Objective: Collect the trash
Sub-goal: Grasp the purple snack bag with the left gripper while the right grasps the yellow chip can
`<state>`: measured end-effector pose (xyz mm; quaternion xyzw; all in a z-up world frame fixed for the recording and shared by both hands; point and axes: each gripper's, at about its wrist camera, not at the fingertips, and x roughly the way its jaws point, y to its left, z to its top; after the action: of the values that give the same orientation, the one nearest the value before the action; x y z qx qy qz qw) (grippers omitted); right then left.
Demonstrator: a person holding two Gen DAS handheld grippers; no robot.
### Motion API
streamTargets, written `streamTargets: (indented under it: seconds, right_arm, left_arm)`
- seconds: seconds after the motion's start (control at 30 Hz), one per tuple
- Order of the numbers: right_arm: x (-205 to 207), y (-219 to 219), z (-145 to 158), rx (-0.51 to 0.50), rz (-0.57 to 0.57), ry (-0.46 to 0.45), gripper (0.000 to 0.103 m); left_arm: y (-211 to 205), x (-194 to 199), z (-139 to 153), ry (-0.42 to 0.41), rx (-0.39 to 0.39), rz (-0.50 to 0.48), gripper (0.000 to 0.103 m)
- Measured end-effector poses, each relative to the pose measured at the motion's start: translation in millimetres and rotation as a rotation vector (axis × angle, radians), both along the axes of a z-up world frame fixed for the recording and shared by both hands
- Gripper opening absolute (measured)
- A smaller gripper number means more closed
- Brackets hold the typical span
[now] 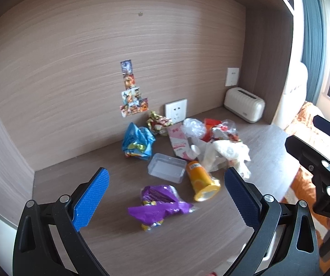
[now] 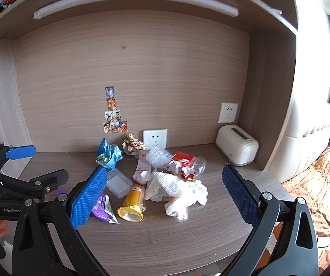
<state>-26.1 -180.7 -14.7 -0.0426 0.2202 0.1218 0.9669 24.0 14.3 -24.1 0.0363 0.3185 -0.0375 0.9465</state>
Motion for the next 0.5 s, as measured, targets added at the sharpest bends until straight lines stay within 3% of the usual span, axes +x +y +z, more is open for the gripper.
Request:
streamTargets:
  seconds: [0.27,0.4,0.5]
  right_arm:
    - [36,44,-58,-0.022,0.054,0.126,0.1]
    - [64,66,-99,-0.027,0.045,0.226,0.1]
    - [86,69,-119,0.008,0.008,0.289,0.099]
  left_arm:
    - [22,26,-63,0.08,0.049,-0.012,0.098]
    - [33,46,-99,0.158,0.017,-0.056,0.098]
    - [35,55,-115,0.158,-0.009,-0.122,0.098]
